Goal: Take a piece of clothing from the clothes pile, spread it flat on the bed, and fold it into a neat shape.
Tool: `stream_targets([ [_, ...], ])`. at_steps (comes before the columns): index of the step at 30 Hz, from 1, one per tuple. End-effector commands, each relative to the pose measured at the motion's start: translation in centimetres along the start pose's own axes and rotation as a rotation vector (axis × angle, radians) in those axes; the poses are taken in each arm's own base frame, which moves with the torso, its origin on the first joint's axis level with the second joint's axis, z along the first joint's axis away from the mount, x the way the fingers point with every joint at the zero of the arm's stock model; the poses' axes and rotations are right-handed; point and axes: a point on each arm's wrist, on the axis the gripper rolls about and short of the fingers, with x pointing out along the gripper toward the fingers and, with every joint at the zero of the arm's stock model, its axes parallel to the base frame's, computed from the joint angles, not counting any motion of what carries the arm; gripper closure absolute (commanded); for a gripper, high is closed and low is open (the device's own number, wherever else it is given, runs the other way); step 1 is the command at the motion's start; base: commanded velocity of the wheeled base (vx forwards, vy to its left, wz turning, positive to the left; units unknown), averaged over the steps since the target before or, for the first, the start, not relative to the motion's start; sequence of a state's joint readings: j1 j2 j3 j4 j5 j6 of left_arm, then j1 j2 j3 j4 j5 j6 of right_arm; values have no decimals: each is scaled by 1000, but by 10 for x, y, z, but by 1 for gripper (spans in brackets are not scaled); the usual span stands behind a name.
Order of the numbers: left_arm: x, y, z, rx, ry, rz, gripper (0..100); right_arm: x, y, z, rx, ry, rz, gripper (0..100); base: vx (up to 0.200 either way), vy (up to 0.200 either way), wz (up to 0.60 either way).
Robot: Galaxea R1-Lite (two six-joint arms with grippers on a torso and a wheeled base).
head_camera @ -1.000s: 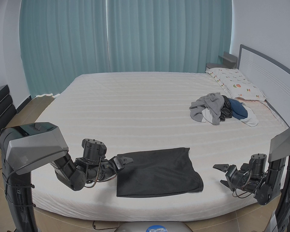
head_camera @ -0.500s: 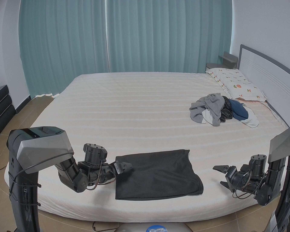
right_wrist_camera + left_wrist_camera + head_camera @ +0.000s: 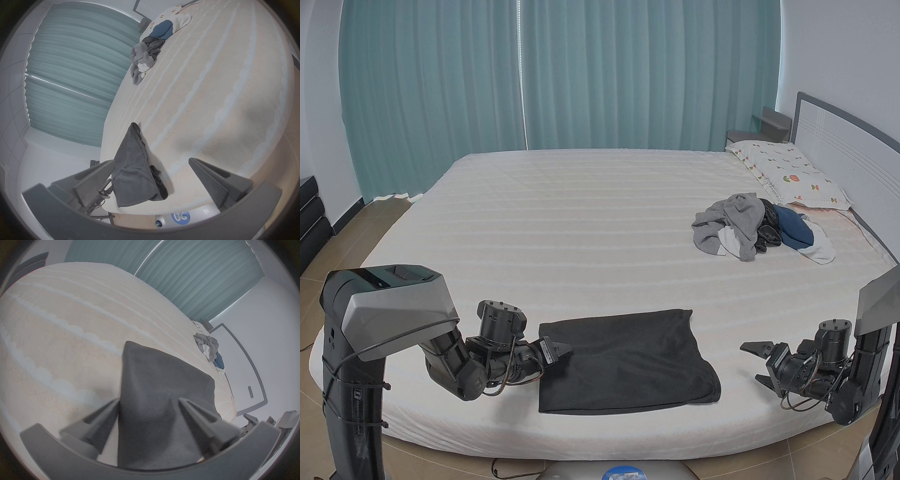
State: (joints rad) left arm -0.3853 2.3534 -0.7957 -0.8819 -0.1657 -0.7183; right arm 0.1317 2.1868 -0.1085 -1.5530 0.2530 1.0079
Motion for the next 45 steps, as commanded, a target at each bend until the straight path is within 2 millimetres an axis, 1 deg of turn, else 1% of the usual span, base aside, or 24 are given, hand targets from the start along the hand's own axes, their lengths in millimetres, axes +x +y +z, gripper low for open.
stream_targets([
  [1, 0, 0, 0, -3, -1, 2, 100, 0, 1, 1, -2, -7, 9, 0, 0, 0, 0],
  [26, -7, 2, 3, -13, -12, 13, 100, -2, -1, 3, 5, -4, 13, 0, 0, 0, 0],
  [32, -9, 4, 4, -17, -29, 34, 100, -1, -1, 3, 5, -3, 12, 0, 0, 200, 0],
  [39, -15, 0, 7, -16, -43, 29, 100, -2, -1, 3, 5, -4, 13, 0, 0, 200, 0],
  [45, -18, 1, 10, -21, -52, 33, 100, -3, 0, 3, 4, -2, 14, 0, 0, 200, 0],
])
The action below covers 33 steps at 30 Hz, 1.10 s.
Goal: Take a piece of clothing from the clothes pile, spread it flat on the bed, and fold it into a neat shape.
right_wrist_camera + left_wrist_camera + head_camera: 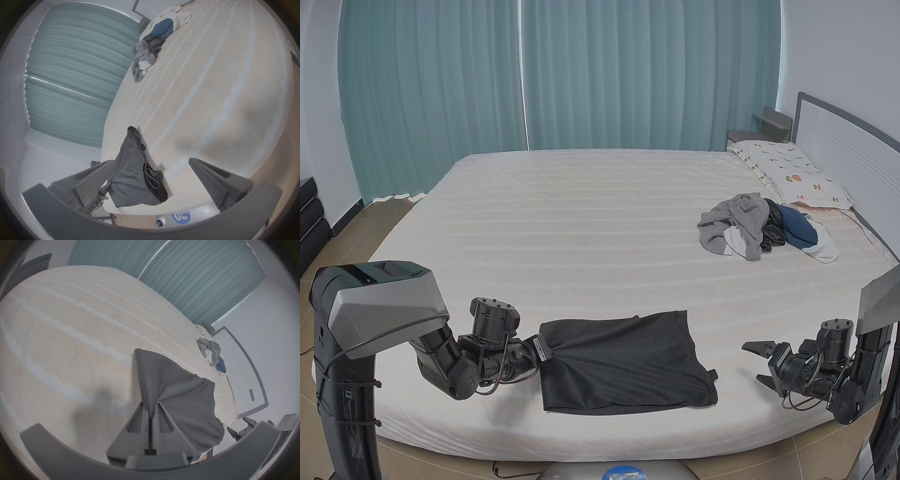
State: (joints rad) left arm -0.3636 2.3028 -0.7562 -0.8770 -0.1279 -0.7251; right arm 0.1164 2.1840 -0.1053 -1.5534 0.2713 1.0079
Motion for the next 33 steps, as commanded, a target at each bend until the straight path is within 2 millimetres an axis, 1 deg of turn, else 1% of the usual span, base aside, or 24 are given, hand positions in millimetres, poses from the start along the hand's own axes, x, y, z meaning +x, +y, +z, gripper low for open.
stream_targets([
  [1, -3, -1, 4, -3, -11, -3, 100, 0, 1, 0, -4, -3, 9, 0, 0, 200, 0],
  [6, -6, -3, 5, -2, -15, -6, 100, -1, 2, -1, 14, 0, 13, 0, 0, 200, 0],
  [10, -7, 0, 3, -3, -9, 3, 100, -1, 2, -1, 19, 0, 13, 0, 0, 200, 0],
  [13, -10, 6, 1, -10, -8, 27, 100, 0, 2, -1, 20, 2, 11, 0, 0, 200, 0],
  [18, -11, 12, 4, -25, -20, 45, 100, -1, 2, -1, 19, 1, 12, 0, 0, 200, 0],
  [25, -14, 11, 6, -27, -26, 44, 100, -1, 2, -2, 19, 4, 10, 0, 0, 200, 0],
  [33, -21, 15, 2, -33, -14, 60, 100, -1, 1, -2, 19, 6, 8, 0, 0, 200, 0],
])
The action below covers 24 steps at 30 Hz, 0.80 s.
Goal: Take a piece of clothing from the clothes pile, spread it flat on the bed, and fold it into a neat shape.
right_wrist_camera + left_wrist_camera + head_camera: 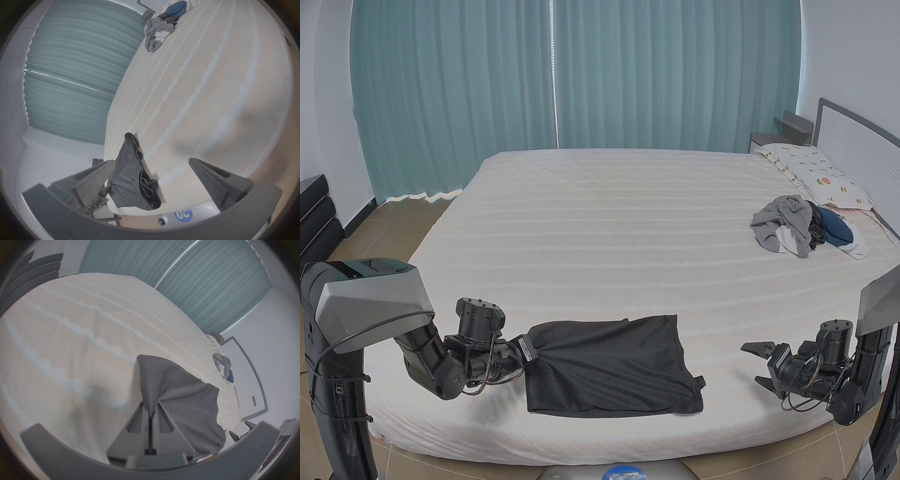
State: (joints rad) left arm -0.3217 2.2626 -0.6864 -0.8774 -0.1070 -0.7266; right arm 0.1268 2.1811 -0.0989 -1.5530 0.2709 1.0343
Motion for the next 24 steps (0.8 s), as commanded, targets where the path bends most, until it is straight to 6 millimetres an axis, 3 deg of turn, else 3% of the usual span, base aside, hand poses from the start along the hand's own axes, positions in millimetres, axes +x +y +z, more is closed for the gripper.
stream_targets([
  [1, -5, 1, -1, -2, 4, 4, 100, 0, 0, 0, -3, -4, 8, 0, 0, 200, 0],
  [11, -7, 1, -5, -4, 18, 5, 100, 1, 0, 0, -5, -4, 8, 0, 0, 20, 0],
  [12, -8, 2, -7, -6, 24, 9, 0, 1, 0, 0, -3, -4, 8, 0, 0, 0, 0],
  [24, -16, -3, -7, -38, 19, -11, 0, 1, 1, -1, -6, 2, 7, 0, 0, 0, 0],
])
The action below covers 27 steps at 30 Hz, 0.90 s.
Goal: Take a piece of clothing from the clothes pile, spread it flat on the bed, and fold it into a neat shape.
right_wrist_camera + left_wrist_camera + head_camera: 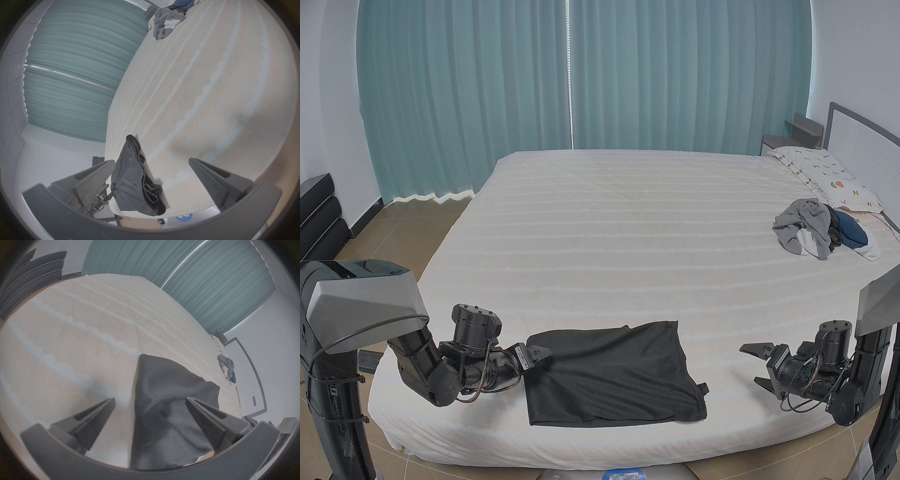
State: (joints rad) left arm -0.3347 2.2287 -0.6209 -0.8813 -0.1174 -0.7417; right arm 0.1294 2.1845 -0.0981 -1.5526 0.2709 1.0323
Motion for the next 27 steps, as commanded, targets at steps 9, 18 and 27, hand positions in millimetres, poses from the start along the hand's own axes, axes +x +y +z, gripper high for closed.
stream_targets([
  [9, -29, -17, 18, -77, -89, -62, 0, -3, 8, -15, -47, 45, 20, 0, 0, 0, 0],
  [18, -80, -15, 23, -57, -234, -4, 0, -18, 36, -35, -228, 39, 104, 0, 0, 0, 0],
  [27, -171, -26, 25, 36, -490, -47, 0, -74, 66, -25, -463, -274, 110, 0, 0, 0, 0],
])
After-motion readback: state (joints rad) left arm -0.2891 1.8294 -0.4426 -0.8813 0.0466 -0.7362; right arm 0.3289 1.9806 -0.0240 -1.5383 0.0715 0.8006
